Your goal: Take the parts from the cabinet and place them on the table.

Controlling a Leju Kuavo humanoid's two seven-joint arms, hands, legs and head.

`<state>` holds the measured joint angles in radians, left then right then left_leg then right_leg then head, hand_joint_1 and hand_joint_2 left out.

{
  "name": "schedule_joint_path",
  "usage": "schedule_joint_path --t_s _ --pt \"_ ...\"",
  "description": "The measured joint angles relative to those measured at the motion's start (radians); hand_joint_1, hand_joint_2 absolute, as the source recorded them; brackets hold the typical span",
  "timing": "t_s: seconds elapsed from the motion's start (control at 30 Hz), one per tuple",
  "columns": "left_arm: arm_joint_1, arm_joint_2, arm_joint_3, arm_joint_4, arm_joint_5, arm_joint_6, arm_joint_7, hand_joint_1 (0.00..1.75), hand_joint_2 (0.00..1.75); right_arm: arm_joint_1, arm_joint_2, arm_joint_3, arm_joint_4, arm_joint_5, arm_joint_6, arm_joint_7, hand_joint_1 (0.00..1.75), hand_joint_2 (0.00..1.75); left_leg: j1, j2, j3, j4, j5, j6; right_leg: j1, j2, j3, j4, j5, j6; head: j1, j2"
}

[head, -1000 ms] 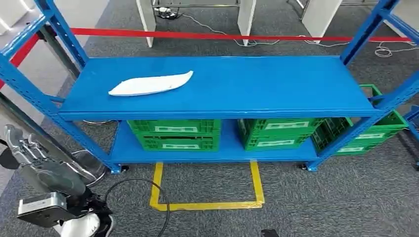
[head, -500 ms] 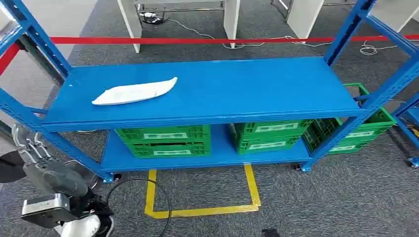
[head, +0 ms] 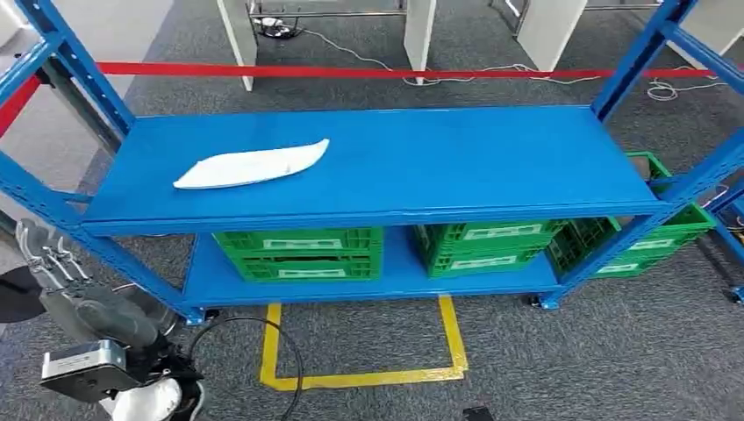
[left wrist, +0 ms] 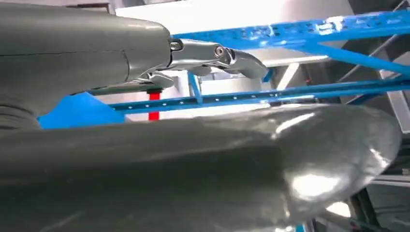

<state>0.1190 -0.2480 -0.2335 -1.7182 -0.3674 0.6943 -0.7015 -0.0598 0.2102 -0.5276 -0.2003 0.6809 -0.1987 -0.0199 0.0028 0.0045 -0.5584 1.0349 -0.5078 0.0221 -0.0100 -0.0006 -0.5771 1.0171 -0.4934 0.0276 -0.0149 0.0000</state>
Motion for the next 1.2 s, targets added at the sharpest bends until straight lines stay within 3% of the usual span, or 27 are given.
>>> schedule_joint_path --t_s 0.1,0.17,0.2,0.27,0.3,0.33,0.37,0.43,0.47,0.5,0.6,0.67,0.7,0.77,0.8,0.83,0.87,0.93,0.97,1.0,1.13,1.17,1.2 --pt "-0.001 0.001 0.000 0.000 -0.002 0.000 0.000 0.00 0.00 0.002 0.000 0.000 0.000 0.002 0.003 0.012 0.00 0.00 0.002 0.003 0.004 -0.007 0.001 -0.014 0.002 0.004 -0.004 0.004 -0.002 -0.008 -0.001 0.000" --pt "-0.002 0.002 0.000 0.000 -0.003 0.000 0.000 0.00 0.00 0.002 0.000 -0.001 0.000 0.005 0.006 0.012 0.00 0.00 0.005 0.000 -0.006 0.028 -0.025 -0.028 -0.006 0.004 0.009 -0.005 0.000 -0.021 -0.004 0.000" --pt "-0.002 0.002 0.000 0.000 -0.003 0.000 0.000 0.00 0.00 0.001 0.000 -0.001 0.000 0.005 0.007 0.012 0.00 0.00 0.005 -0.001 -0.034 0.088 -0.056 -0.031 -0.006 0.004 0.012 -0.005 -0.003 -0.026 -0.008 0.000" --pt "-0.001 0.003 0.000 0.000 -0.001 0.000 0.000 0.00 0.00 0.001 0.000 -0.001 0.000 0.006 0.011 0.012 0.00 0.00 0.007 -0.001 -0.119 0.255 -0.123 -0.037 -0.005 0.004 0.017 -0.005 -0.009 -0.034 -0.006 0.000" --pt "-0.001 0.003 0.000 0.000 0.000 0.000 0.000 0.00 0.00 0.001 0.000 -0.001 0.000 0.007 0.012 0.012 0.00 0.00 0.007 -0.001 -0.149 0.304 -0.129 -0.039 -0.005 0.004 0.020 -0.005 -0.012 -0.034 -0.007 0.000" --pt "-0.001 0.003 0.000 0.001 0.000 0.000 0.000 0.00 0.00 0.001 0.000 -0.001 0.000 0.007 0.012 0.013 0.00 0.00 0.007 -0.001 -0.154 0.304 -0.113 -0.039 -0.005 0.007 0.025 -0.005 -0.014 -0.034 -0.006 0.000" --pt "-0.002 0.003 0.000 0.002 0.000 0.000 0.000 0.00 0.00 0.001 0.000 -0.001 0.000 0.008 0.014 0.013 0.00 0.00 0.008 -0.001 -0.141 0.266 -0.075 -0.037 -0.005 0.010 0.030 -0.005 -0.018 -0.032 -0.007 0.000" --pt "-0.002 0.003 0.000 0.002 0.002 0.000 0.000 0.00 0.00 0.001 0.000 -0.001 0.000 0.011 0.015 0.013 0.00 0.00 0.008 -0.001 -0.070 0.095 0.032 -0.031 -0.005 0.014 0.045 -0.005 -0.027 -0.027 -0.006 0.000" --pt "-0.002 0.003 0.000 0.002 0.004 0.000 0.000 0.00 0.00 0.002 0.000 -0.001 0.000 0.013 0.015 0.013 0.00 0.00 0.007 -0.002 -0.044 0.033 0.049 -0.026 -0.005 0.015 0.044 -0.005 -0.032 -0.023 -0.006 0.000" --pt "-0.002 0.003 0.000 0.003 0.006 0.000 0.000 0.00 0.00 0.001 0.000 -0.001 0.000 0.014 0.015 0.014 0.00 0.00 0.004 -0.004 -0.033 0.013 0.038 -0.024 0.004 0.018 0.046 0.002 -0.038 -0.014 -0.006 0.000" --pt "-0.002 0.002 -0.001 0.004 0.009 0.000 0.000 0.00 0.00 -0.001 0.000 0.000 0.000 0.016 0.016 0.016 0.00 0.00 0.000 -0.007 -0.042 0.009 0.032 -0.007 -0.001 0.015 0.040 -0.007 -0.034 -0.002 -0.002 0.000" --pt "-0.003 0.000 -0.002 0.004 0.009 0.000 0.000 0.00 0.00 0.000 0.000 0.000 0.000 0.018 0.016 0.015 0.00 0.00 0.008 -0.004 -0.029 -0.004 0.034 0.007 -0.001 0.011 0.029 0.014 -0.055 0.008 0.000 0.000" --pt "-0.004 0.000 -0.002 0.004 0.009 0.000 0.000 0.00 0.00 -0.001 0.000 0.000 0.000 0.018 0.016 0.015 0.00 0.00 0.008 -0.003 -0.028 -0.004 0.032 0.013 -0.001 0.009 0.002 0.069 -0.082 0.009 0.005 0.000" --pt "-0.003 0.001 -0.002 0.004 0.009 0.000 0.000 0.00 0.00 -0.001 0.000 0.000 0.000 0.018 0.016 0.015 0.00 0.00 0.006 0.000 -0.027 -0.004 0.027 0.019 -0.002 0.009 -0.092 0.241 -0.149 0.013 0.005 0.000" --pt "-0.003 0.001 -0.002 0.004 0.009 0.000 0.000 0.00 0.00 0.000 0.000 0.000 0.000 0.018 0.016 0.015 0.00 0.00 0.006 0.000 -0.027 -0.004 0.026 0.020 -0.001 0.009 -0.131 0.303 -0.162 0.014 0.006 0.000" --pt "-0.003 0.001 -0.002 0.005 0.009 0.000 0.000 0.00 0.00 0.002 0.000 -0.001 0.000 0.018 0.016 0.015 0.00 0.00 0.006 -0.001 -0.024 -0.004 0.024 0.020 -0.002 0.009 -0.147 0.314 -0.147 0.014 0.006 0.000" --pt "-0.003 0.001 -0.002 0.005 0.009 0.000 0.000 0.00 0.00 0.003 0.000 -0.001 0.000 0.018 0.016 0.015 0.00 0.00 0.006 -0.002 -0.020 -0.004 0.021 0.019 -0.002 0.009 -0.138 0.280 -0.110 0.013 0.006 0.000" --pt "-0.003 0.001 -0.002 0.005 0.009 0.000 0.000 0.00 0.00 0.002 0.000 0.000 0.000 0.019 0.017 0.015 0.00 0.00 0.007 -0.003 -0.006 -0.004 0.012 0.014 -0.002 0.005 -0.066 0.113 -0.006 0.009 0.007 0.000" --pt "-0.003 0.001 -0.002 0.005 0.010 0.000 0.000 0.00 0.00 0.002 0.000 0.000 0.000 0.020 0.017 0.015 0.00 0.00 0.006 -0.002 0.000 -0.004 0.006 0.009 -0.001 0.000 -0.031 0.029 0.019 0.006 0.007 0.000" --pt "-0.003 0.001 -0.002 0.005 0.011 0.000 0.000 0.00 0.00 0.000 0.000 0.000 0.000 0.020 0.018 0.015 0.00 0.00 -0.002 -0.003 0.000 -0.001 0.002 0.003 0.003 -0.001 -0.013 0.016 0.004 0.006 0.006 0.000" --pt "-0.004 0.001 -0.002 0.005 0.011 0.000 0.000 0.00 0.00 0.002 0.000 -0.001 0.000 0.022 0.018 0.016 0.00 0.00 0.003 -0.002 0.003 -0.004 -0.001 -0.017 0.004 0.004 -0.006 0.004 0.001 -0.018 0.005 0.000" --pt "-0.004 0.002 -0.002 0.005 0.011 0.000 0.000 0.00 0.00 0.003 0.000 -0.001 0.000 0.023 0.018 0.016 0.00 0.00 0.004 -0.002 0.001 0.009 -0.012 -0.023 0.000 0.004 0.000 0.001 0.003 -0.022 0.005 0.000" --pt "-0.005 0.002 -0.002 0.005 0.011 0.000 0.000 0.00 0.00 0.002 0.000 -0.001 0.000 0.023 0.018 0.016 0.00 0.00 0.004 -0.002 -0.020 0.053 -0.036 -0.027 -0.001 0.003 0.004 0.000 -0.001 -0.030 -0.003 0.000"
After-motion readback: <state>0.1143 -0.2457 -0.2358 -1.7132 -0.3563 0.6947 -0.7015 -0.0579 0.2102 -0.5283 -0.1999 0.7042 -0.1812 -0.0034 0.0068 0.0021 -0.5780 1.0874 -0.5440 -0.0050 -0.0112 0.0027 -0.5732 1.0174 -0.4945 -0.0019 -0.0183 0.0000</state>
